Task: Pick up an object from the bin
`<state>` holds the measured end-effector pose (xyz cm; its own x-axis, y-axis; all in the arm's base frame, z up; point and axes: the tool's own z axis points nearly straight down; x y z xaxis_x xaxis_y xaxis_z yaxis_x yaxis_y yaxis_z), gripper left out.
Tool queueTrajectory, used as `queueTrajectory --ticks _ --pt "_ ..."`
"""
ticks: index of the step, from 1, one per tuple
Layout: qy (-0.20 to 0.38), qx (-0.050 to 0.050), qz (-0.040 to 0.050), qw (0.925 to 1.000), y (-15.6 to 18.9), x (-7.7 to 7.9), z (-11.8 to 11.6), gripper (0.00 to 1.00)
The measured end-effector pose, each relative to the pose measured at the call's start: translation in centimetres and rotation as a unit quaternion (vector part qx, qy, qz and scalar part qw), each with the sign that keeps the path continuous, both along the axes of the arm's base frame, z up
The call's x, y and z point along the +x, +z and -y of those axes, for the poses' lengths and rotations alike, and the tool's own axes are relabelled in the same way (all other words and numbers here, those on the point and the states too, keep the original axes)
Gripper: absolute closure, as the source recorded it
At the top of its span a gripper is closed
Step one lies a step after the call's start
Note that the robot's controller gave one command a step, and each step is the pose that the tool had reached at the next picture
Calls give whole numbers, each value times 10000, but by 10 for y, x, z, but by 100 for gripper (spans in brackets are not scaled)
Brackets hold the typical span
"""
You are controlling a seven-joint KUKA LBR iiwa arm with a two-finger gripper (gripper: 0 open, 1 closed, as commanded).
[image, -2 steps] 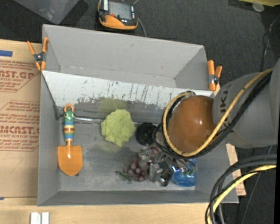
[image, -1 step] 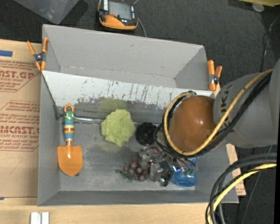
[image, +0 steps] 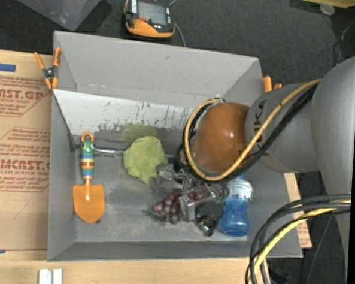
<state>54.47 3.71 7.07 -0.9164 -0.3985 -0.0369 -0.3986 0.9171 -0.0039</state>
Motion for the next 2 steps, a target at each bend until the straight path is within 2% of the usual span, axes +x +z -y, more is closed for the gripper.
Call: queueTrajectory --ticks 1,2 --pt "-9 -5 12 10000 1 1 1 100" --pt "-10 -4 13 10000 1 1 1 100"
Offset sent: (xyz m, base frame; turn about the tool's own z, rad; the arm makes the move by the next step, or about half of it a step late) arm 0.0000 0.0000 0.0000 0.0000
